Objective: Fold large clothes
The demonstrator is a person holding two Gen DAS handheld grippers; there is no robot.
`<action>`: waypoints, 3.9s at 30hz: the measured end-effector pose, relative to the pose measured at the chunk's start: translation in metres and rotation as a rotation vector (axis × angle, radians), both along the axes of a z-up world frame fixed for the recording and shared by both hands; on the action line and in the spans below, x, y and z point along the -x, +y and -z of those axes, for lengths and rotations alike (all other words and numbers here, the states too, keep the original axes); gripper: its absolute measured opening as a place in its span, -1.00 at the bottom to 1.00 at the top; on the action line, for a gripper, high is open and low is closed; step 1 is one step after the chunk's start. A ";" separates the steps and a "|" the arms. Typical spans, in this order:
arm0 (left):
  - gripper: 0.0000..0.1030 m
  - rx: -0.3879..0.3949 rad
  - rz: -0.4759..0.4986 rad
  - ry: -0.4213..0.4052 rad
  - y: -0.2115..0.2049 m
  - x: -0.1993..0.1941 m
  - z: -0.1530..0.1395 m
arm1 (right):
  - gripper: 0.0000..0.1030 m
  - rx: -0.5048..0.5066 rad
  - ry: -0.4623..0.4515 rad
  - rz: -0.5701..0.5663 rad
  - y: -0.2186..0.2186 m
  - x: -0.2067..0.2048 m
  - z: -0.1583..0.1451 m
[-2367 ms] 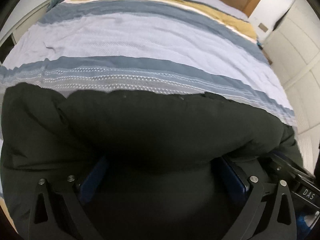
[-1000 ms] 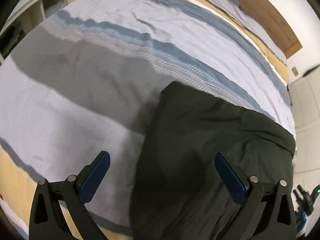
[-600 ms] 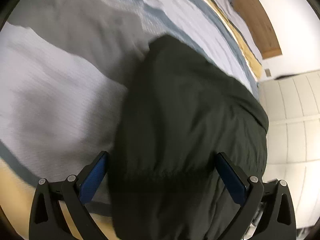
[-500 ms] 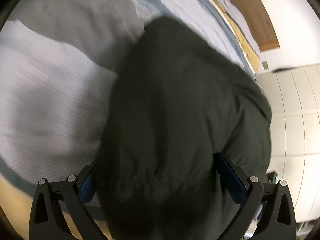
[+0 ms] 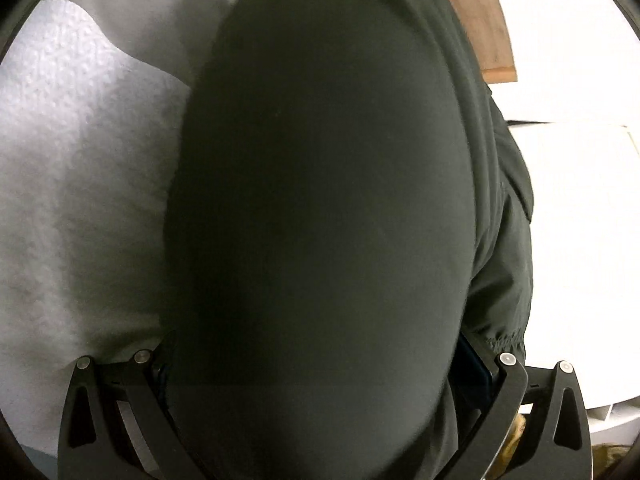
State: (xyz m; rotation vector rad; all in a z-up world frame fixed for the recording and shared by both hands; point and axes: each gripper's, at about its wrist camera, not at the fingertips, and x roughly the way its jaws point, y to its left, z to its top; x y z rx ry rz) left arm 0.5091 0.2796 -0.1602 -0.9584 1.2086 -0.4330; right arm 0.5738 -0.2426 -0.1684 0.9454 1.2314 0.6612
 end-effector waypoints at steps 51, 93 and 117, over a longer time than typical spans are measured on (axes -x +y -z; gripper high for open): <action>-0.56 -0.039 -0.058 -0.451 -0.086 0.026 -0.162 | -0.51 0.032 -0.448 0.030 0.034 0.075 -0.199; 0.99 -0.594 -0.235 -0.521 -0.024 0.299 -0.224 | 0.48 0.542 -0.414 0.297 -0.007 0.298 -0.215; 0.99 -0.869 -0.209 -0.638 -0.189 0.434 -0.195 | 0.49 0.853 -0.618 0.303 0.134 0.474 -0.226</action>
